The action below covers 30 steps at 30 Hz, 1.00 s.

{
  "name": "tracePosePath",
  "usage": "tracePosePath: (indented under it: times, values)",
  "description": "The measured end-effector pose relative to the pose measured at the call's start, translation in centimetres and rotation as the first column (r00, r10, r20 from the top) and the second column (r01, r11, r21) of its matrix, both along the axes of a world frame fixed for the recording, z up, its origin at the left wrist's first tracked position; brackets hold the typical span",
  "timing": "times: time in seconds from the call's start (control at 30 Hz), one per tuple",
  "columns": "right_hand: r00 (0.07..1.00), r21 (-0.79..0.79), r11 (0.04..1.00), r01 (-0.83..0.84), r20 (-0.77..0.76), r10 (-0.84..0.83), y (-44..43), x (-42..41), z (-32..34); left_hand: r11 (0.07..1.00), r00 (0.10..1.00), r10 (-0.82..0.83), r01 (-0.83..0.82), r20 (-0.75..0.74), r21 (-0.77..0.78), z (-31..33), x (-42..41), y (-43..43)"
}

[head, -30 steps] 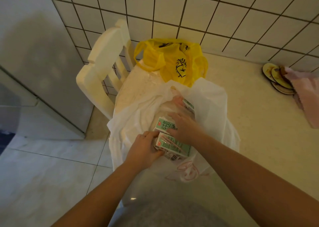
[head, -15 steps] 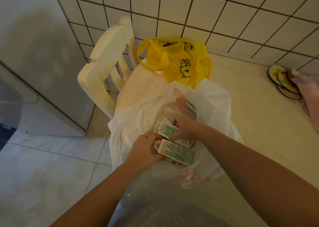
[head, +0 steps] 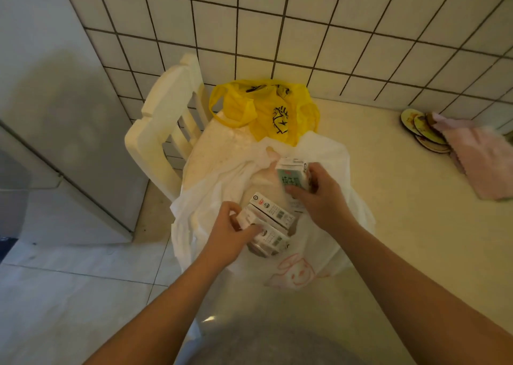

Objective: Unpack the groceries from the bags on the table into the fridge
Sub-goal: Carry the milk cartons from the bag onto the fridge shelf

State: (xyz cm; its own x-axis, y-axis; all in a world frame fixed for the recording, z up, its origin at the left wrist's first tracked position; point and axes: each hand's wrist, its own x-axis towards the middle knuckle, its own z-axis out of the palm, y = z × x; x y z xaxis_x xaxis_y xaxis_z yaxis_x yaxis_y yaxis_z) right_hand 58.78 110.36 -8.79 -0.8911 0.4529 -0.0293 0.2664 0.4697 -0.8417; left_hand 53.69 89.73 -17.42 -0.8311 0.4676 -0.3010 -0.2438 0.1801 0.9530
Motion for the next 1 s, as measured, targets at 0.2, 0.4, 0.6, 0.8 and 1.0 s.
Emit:
tracePosePath:
  times: [0.2, 0.4, 0.6, 0.8, 1.0]
  values:
    - [0.974, -0.335, 0.935, 0.119, -0.146, -0.176, -3.0, 5.4, 4.6, 0.946, 0.937, 0.216, -0.271, 0.276, 0.18, 4.2, 1.1, 0.3]
    - [0.956, -0.651, 0.751, 0.112, -0.136, -0.26, -5.5, 11.3, 6.0, 0.931, 0.866, 0.13, -0.274, 0.482, 0.241, 9.4, 5.9, -1.4]
    - [0.972, -0.879, 0.467, 0.096, -0.018, -0.233, -9.5, 17.9, 5.3, 0.913, 0.784, 0.132, -0.335, 0.607, 0.234, 10.4, 12.8, -5.7]
    - [0.979, -0.922, 0.369, 0.117, 0.044, -0.201, -15.4, 23.7, 3.4, 0.891, 0.754, 0.061, -0.336, 0.654, 0.304, 11.6, 20.7, -12.4]
    - [0.993, -0.926, 0.359, 0.114, 0.098, -0.061, -22.7, 26.7, 2.2, 0.901, 0.757, 0.201, -0.392, 0.622, 0.187, 11.1, 26.0, -20.5]
